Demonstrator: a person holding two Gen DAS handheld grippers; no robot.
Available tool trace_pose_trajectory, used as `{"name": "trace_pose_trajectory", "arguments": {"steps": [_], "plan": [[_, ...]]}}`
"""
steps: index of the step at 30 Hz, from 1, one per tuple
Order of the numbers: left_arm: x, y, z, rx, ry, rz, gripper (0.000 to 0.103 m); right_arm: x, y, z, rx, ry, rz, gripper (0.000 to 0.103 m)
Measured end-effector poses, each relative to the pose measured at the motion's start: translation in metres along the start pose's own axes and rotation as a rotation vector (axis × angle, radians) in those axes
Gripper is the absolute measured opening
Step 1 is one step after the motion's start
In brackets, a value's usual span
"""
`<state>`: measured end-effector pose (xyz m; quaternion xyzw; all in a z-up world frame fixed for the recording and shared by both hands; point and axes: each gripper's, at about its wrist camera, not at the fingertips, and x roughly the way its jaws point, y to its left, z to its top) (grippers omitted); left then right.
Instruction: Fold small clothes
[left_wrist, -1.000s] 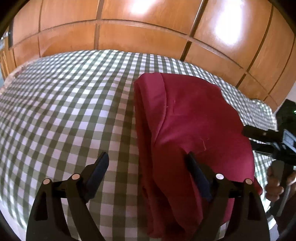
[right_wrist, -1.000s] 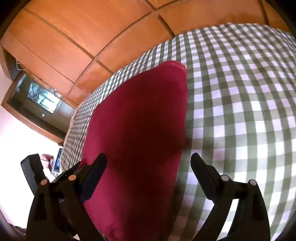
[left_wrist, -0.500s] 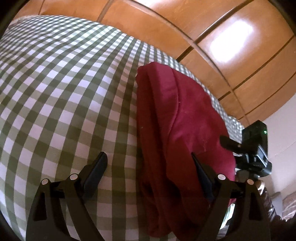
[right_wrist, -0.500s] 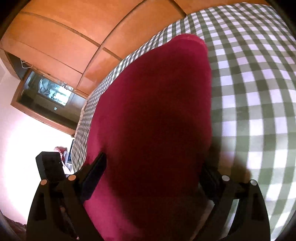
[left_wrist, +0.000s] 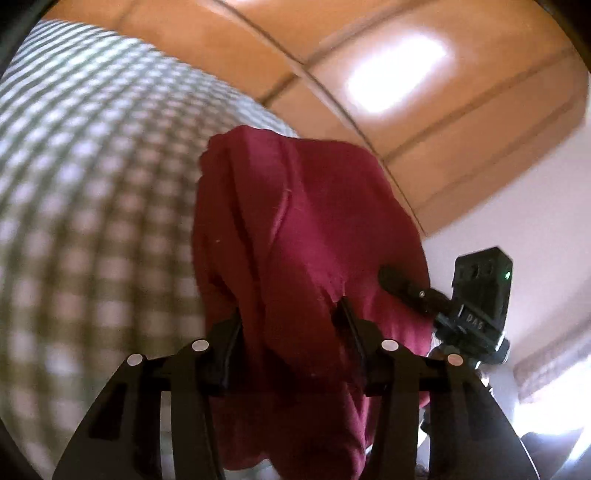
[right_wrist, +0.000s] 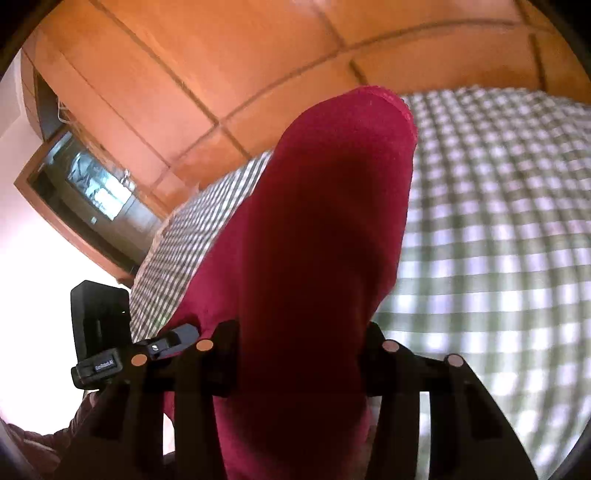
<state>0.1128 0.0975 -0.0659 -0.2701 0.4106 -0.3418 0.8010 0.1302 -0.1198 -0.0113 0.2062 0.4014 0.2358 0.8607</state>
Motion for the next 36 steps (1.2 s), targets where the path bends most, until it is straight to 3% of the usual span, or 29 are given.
{"name": "trace_pose_trajectory", "arguments": {"steps": [7,11,14,15,17,20,22,24,26,29,32,34,36], "plan": [[0.111,-0.102,0.023,0.218,0.163,-0.079,0.046,-0.093,-0.067,0.006,0.093,-0.171,-0.167,0.045],[0.175,-0.153,0.027,0.335,0.235,-0.072,0.046,-0.128,-0.121,0.005,0.191,-0.229,-0.279,0.047],[0.223,-0.175,0.02,0.399,0.303,0.009,0.046,-0.137,-0.164,-0.008,0.275,-0.233,-0.384,0.052],[0.241,-0.18,0.014,0.438,0.317,0.112,0.046,-0.138,-0.174,-0.012,0.301,-0.225,-0.401,0.059],[0.259,-0.18,0.008,0.466,0.333,0.193,0.055,-0.14,-0.194,-0.025,0.359,-0.205,-0.427,0.067],[0.257,-0.184,0.0,0.478,0.298,0.224,0.058,-0.154,-0.191,-0.035,0.361,-0.258,-0.463,0.069],[0.25,-0.19,-0.01,0.521,0.285,0.244,0.058,-0.169,-0.177,-0.039,0.325,-0.314,-0.542,0.066],[0.242,-0.193,-0.015,0.554,0.262,0.273,0.058,-0.182,-0.153,-0.039,0.273,-0.352,-0.561,0.05],[0.24,-0.194,-0.015,0.563,0.248,0.295,0.058,-0.186,-0.133,-0.037,0.223,-0.351,-0.547,0.043],[0.243,-0.188,-0.001,0.557,0.236,0.315,0.058,-0.17,-0.111,-0.048,0.189,-0.26,-0.472,0.031],[0.244,-0.182,-0.006,0.55,0.222,0.356,0.058,-0.129,-0.118,-0.064,0.236,-0.106,-0.489,0.03],[0.237,-0.169,-0.011,0.506,0.231,0.354,0.058,-0.116,-0.123,-0.075,0.283,-0.114,-0.473,0.03],[0.232,-0.163,-0.013,0.49,0.224,0.353,0.059,-0.113,-0.115,-0.079,0.226,-0.132,-0.52,0.03]]}}
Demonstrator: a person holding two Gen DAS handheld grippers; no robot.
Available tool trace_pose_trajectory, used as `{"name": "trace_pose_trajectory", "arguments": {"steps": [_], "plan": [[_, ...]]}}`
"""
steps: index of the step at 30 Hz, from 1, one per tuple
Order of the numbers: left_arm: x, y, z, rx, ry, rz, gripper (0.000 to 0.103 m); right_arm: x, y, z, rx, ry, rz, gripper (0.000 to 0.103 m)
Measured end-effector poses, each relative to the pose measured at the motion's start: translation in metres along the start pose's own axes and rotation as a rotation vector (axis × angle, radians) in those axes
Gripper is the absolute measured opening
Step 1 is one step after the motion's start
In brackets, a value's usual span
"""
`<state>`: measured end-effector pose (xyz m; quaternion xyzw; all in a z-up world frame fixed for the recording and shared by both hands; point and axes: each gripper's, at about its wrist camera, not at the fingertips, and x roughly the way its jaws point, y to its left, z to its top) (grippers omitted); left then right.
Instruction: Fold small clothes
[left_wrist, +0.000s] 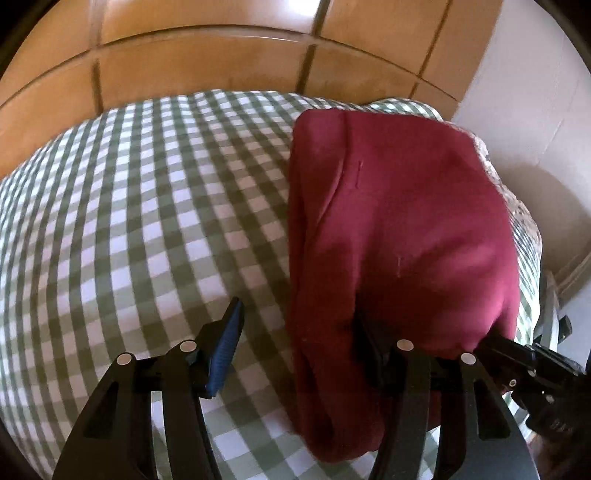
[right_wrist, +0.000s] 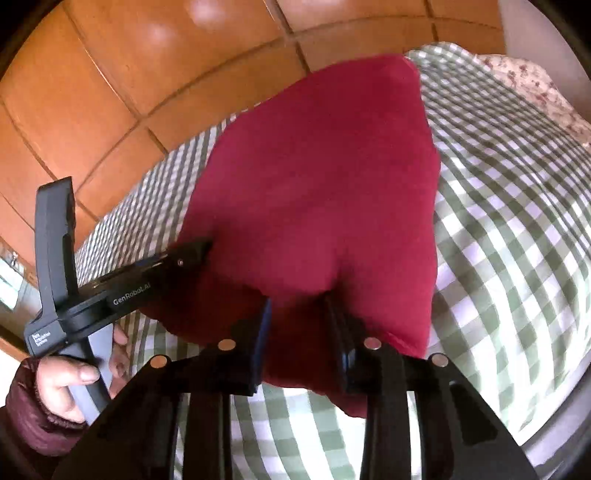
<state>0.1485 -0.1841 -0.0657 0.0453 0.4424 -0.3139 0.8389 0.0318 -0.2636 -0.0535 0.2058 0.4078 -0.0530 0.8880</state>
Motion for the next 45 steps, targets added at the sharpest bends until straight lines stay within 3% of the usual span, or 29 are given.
{"name": "trace_pose_trajectory", "arguments": {"steps": [2,5,7,9,12,13,20,30,38,45], "plan": [[-0.004,0.0,-0.002,-0.005,-0.001,0.003,0.059,0.0,-0.002,0.001,0.021,-0.003,-0.009,0.03],[-0.018,-0.002,-0.005,-0.01,-0.02,0.065,0.075,-0.007,0.001,0.002,0.008,-0.004,-0.039,0.032],[-0.027,-0.003,-0.011,0.008,-0.033,0.1,0.08,-0.005,0.002,0.003,-0.004,-0.003,-0.05,0.038],[-0.036,-0.003,-0.017,0.008,-0.039,0.116,0.08,-0.009,0.009,-0.001,-0.021,-0.011,-0.056,0.049],[-0.056,-0.002,-0.025,-0.008,-0.087,0.122,0.08,-0.014,0.016,-0.003,-0.036,-0.03,-0.084,0.055],[-0.063,-0.003,-0.029,-0.003,-0.099,0.139,0.08,-0.013,0.015,-0.003,-0.027,-0.033,-0.093,0.055],[-0.097,-0.005,-0.043,0.0,-0.177,0.185,0.088,-0.036,0.018,-0.002,0.074,-0.109,-0.159,0.083],[-0.129,-0.004,-0.058,-0.044,-0.236,0.199,0.096,-0.059,0.027,-0.013,0.103,-0.197,-0.322,0.1],[-0.141,-0.004,-0.076,-0.062,-0.248,0.242,0.099,-0.061,0.032,-0.03,0.101,-0.233,-0.422,0.101],[-0.141,-0.006,-0.085,-0.063,-0.24,0.263,0.099,-0.062,0.033,-0.037,0.103,-0.252,-0.459,0.1]]}}
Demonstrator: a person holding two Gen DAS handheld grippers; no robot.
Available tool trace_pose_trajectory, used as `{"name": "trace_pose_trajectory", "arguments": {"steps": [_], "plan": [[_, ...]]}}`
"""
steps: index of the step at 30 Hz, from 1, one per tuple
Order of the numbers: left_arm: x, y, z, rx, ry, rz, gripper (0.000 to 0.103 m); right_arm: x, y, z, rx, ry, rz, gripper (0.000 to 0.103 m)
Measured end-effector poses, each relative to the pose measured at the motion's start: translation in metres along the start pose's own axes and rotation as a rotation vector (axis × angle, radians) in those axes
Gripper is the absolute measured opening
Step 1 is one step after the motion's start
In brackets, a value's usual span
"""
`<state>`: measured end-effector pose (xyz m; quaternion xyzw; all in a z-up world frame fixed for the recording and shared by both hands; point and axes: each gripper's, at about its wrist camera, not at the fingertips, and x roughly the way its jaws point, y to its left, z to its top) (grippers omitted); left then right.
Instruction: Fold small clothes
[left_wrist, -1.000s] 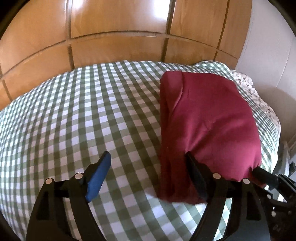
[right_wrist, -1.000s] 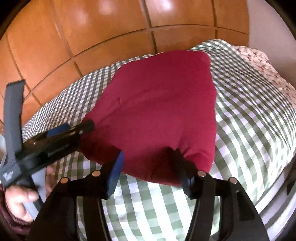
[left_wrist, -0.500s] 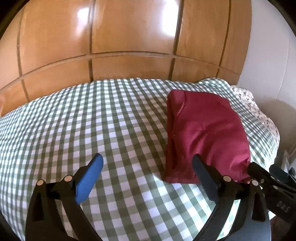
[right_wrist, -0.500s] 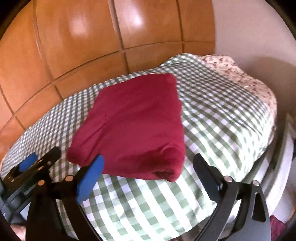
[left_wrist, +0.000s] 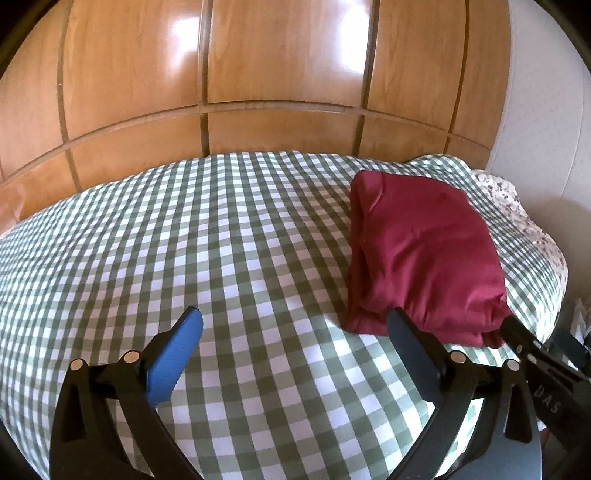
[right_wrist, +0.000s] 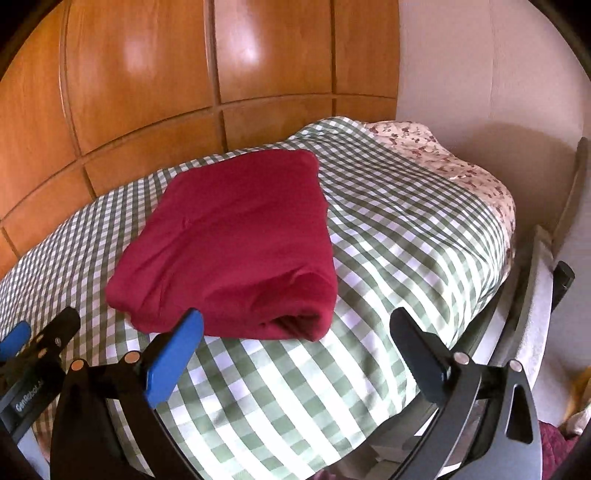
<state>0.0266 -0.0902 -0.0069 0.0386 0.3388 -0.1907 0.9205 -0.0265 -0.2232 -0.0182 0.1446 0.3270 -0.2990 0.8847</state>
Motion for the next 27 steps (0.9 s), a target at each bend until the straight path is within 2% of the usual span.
{"name": "trace_pose_trajectory", "arguments": {"steps": [6,19,27], "plan": [[-0.002,-0.001,-0.002,-0.003,0.005,-0.015,0.099,-0.005,-0.003,0.006,0.002,-0.038,-0.017,0.1],[-0.003,-0.011,-0.006,0.014,-0.005,0.047,0.099,-0.002,0.001,0.002,-0.024,-0.039,-0.016,0.1],[-0.002,-0.008,-0.005,-0.01,-0.005,0.043,0.099,0.0,0.006,0.0,-0.039,-0.03,0.007,0.101]]}}
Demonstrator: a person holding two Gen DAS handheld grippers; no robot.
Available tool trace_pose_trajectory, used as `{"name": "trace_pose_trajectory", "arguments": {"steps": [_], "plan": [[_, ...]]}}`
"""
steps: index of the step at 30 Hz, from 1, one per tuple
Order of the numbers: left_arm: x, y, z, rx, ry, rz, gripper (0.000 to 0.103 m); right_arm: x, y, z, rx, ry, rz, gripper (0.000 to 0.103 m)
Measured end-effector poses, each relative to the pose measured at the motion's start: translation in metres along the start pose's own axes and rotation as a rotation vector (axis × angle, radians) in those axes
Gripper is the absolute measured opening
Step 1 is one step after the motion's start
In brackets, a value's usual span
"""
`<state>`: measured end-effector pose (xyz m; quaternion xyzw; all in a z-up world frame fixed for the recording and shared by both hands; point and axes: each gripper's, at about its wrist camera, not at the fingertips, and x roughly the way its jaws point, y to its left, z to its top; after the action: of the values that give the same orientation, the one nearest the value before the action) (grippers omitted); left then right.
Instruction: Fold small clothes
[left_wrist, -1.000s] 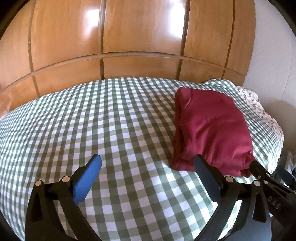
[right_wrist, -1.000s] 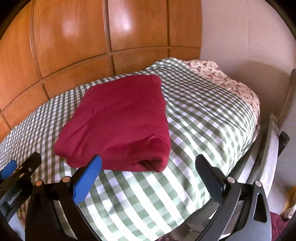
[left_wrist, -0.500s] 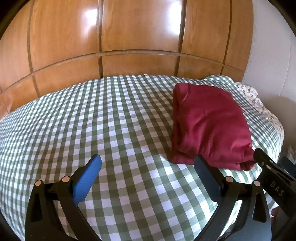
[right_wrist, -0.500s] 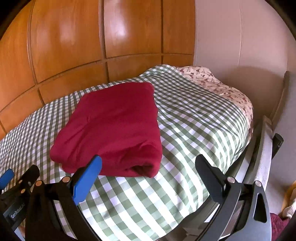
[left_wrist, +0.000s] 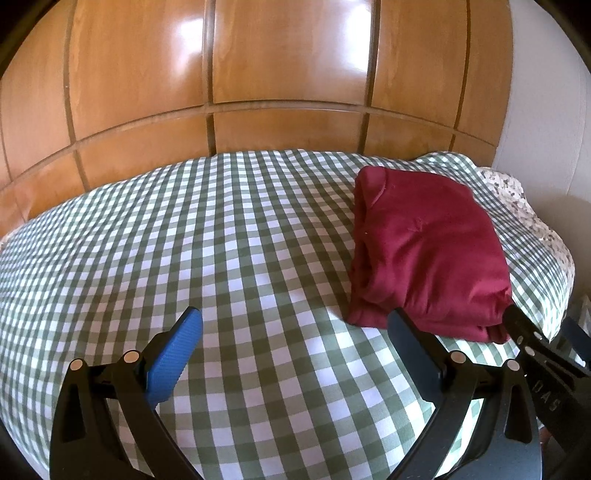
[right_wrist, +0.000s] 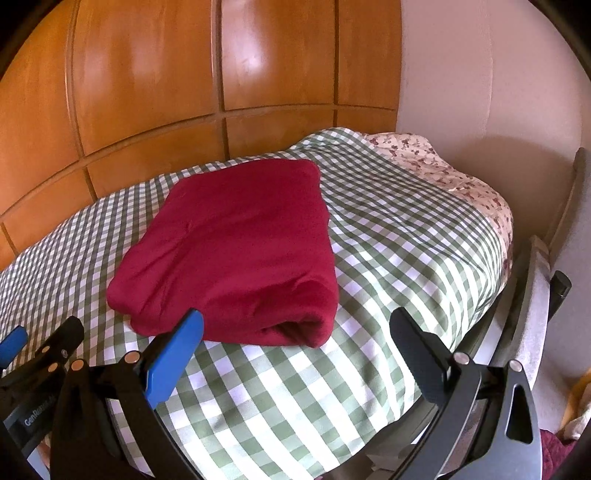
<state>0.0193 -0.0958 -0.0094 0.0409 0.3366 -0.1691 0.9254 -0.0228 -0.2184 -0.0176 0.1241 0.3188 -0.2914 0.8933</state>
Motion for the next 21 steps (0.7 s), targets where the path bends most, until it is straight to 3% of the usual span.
{"name": "trace_pose_trajectory", "arguments": {"steps": [21], "plan": [[-0.0059,0.0045,-0.0006,-0.01,-0.013,-0.019,0.099,-0.001,0.0072,-0.002,-0.012,0.001,0.015,0.101]]}}
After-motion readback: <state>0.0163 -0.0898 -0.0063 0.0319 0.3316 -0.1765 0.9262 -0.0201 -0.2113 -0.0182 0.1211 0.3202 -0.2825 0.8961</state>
